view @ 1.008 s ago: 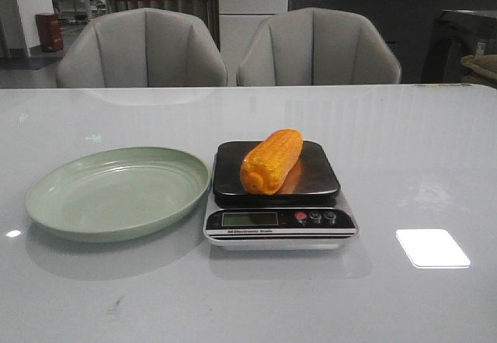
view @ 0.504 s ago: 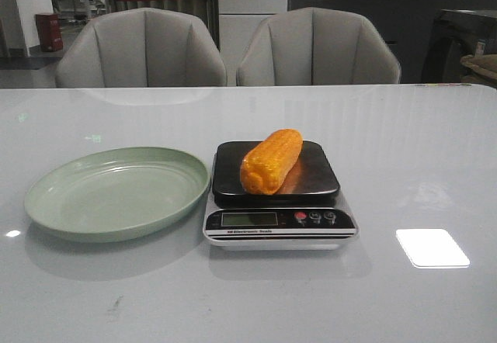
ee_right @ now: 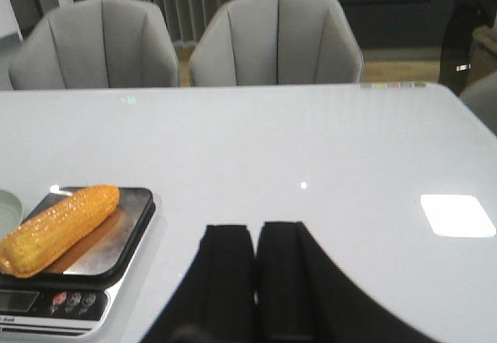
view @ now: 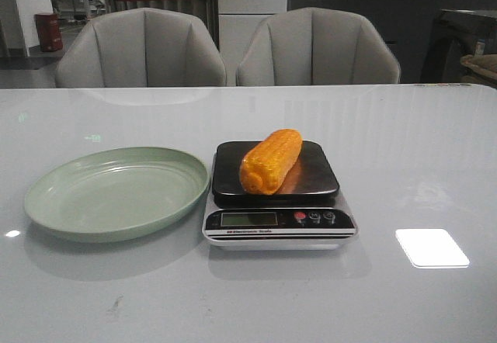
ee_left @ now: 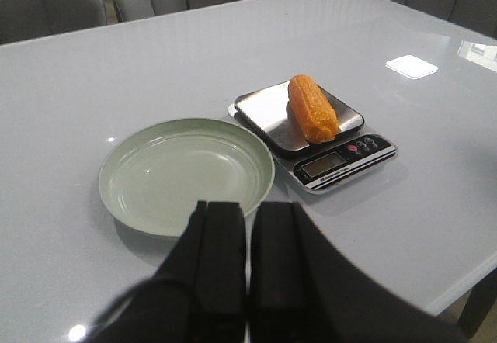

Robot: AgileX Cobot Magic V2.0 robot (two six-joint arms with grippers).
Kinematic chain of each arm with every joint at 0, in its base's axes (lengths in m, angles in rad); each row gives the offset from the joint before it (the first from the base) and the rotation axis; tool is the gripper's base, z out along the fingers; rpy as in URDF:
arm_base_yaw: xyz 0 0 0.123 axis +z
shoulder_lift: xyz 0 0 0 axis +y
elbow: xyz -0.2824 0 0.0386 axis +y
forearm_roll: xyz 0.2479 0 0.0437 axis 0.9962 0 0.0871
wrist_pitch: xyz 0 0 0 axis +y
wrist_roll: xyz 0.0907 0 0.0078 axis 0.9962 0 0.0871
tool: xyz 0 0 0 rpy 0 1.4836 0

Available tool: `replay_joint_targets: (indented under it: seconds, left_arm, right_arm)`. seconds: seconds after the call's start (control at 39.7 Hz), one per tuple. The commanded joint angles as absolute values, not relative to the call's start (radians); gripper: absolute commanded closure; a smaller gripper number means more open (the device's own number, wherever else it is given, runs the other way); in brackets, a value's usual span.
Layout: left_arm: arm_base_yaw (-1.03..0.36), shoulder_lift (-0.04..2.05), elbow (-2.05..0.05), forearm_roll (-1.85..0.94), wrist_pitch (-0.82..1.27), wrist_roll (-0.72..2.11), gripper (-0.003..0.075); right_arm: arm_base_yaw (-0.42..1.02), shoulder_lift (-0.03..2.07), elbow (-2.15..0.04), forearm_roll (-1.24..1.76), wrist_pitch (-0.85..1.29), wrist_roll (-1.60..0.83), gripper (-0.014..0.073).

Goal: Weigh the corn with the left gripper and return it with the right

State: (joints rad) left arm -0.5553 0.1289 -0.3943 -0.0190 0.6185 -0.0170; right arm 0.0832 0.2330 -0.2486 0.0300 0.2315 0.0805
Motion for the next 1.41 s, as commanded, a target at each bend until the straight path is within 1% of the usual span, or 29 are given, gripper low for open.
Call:
replay_joint_targets:
  seconds: [0.0, 0.28, 0.35, 0.43, 0.48, 0.53, 0.68, 0.76, 0.93, 1.08, 1.16, 1.29, 1.39]
  left_arm:
    - [-0.558, 0.138, -0.418, -0.018, 0.533, -0.023, 0.0607]
    - [-0.558, 0.138, -0.418, -0.018, 0.529, -0.023, 0.0607]
    - [-0.558, 0.138, -0.418, -0.018, 0.529, -0.023, 0.0607]
    - [-0.558, 0.138, -0.418, -0.018, 0.529, -0.023, 0.0607]
    - [-0.558, 0.138, -0.418, -0.018, 0.529, -0.023, 0.0607]
    - [-0.558, 0.138, -0.418, -0.018, 0.529, -0.023, 0.0607]
    - [-0.558, 0.138, -0.418, -0.018, 0.528, -0.023, 0.0607]
    - [-0.558, 0.138, -0.418, -0.018, 0.528, -0.023, 0.0607]
    - [-0.558, 0.138, -0.418, -0.018, 0.528, -0.023, 0.0607]
    - [-0.558, 0.138, -0.418, -0.018, 0.528, -0.023, 0.0607]
    - [-0.558, 0.138, -0.418, -0.018, 0.528, -0.023, 0.0607]
    - [-0.558, 0.138, -0.418, -0.018, 0.528, -0.023, 0.0607]
    - [-0.558, 0.138, -0.418, -0.018, 0.528, -0.023, 0.0607]
  right_arm:
    - [0.085, 0.315, -0.338, 0.031, 0.228, 0.081, 0.0452]
    - [0.085, 0.356, -0.352, 0.029, 0.212, 0.081, 0.0452]
    - [0.085, 0.357, -0.352, 0.029, 0.224, 0.081, 0.0440]
    - [0.085, 0.365, -0.352, 0.029, 0.239, 0.081, 0.0410]
    - [0.085, 0.377, -0.354, 0.029, 0.240, 0.081, 0.0375]
    - [0.087, 0.395, -0.359, 0.029, 0.239, 0.081, 0.0322]
    - [0.123, 0.464, -0.395, 0.029, 0.236, 0.081, 0.0078]
    - [0.168, 0.501, -0.415, 0.029, 0.234, 0.081, -0.0020]
    - [0.282, 0.619, -0.491, 0.038, 0.256, 0.081, -0.0013]
    - [0.383, 0.775, -0.638, 0.086, 0.359, 0.081, -0.0013]
    - [0.433, 0.871, -0.717, 0.125, 0.379, 0.081, -0.0013]
    - [0.485, 1.005, -0.833, 0.196, 0.384, 0.081, -0.0013]
    - [0.506, 1.129, -0.930, 0.229, 0.427, 0.108, -0.0013]
